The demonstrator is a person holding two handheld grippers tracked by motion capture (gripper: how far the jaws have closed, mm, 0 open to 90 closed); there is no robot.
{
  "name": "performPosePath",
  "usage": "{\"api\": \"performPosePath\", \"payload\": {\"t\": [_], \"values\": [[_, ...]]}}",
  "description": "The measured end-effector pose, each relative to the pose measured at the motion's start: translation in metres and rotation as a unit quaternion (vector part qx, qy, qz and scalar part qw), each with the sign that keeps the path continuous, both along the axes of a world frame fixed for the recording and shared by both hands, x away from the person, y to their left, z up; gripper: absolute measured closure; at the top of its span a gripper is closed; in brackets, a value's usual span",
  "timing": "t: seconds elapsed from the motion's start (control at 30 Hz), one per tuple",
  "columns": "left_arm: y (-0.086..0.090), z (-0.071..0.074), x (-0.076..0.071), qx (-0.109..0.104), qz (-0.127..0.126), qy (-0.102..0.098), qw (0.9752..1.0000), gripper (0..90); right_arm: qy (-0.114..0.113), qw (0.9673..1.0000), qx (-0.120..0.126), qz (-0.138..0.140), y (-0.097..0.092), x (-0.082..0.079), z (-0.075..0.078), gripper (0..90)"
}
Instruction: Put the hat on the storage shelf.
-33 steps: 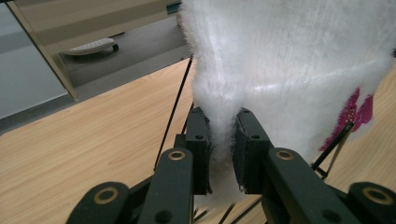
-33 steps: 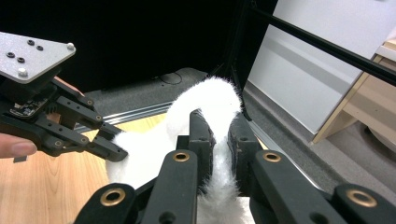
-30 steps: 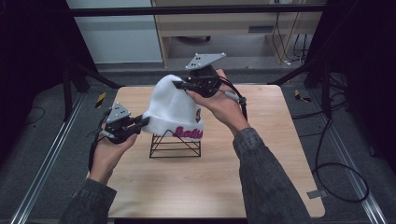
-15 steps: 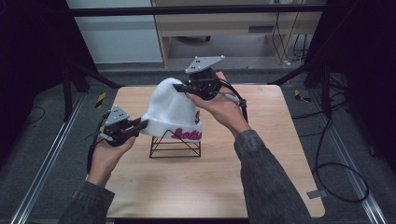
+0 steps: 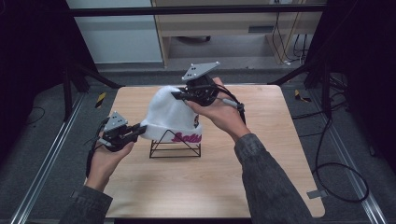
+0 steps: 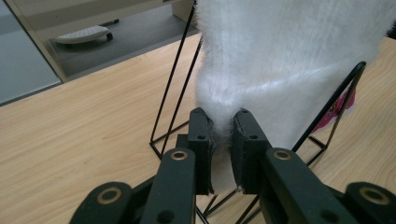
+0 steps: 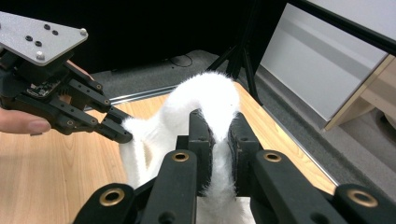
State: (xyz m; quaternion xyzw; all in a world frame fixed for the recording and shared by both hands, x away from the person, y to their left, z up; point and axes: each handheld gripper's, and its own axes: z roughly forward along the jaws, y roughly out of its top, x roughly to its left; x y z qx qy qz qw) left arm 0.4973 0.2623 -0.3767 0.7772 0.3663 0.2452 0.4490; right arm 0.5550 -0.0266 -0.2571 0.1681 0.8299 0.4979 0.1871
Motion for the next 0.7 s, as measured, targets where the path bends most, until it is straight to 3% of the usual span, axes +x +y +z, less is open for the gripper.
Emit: {"api": "performPosePath", "payload": {"t": [0.3,0.7], "values": [[0.002,-0.007,-0.001,-0.001,0.001,0.008,1.0,83.1,0.004,0.9999,-0.007,0.009,0.004,-0.004,-0.004,83.0],[0.009,-0.026,-0.003,-0.001,0.005,0.022,0.9997,83.2,0.017,0.9995,-0.023,0.012,0.011,-0.008,-0.022,82.8]]}}
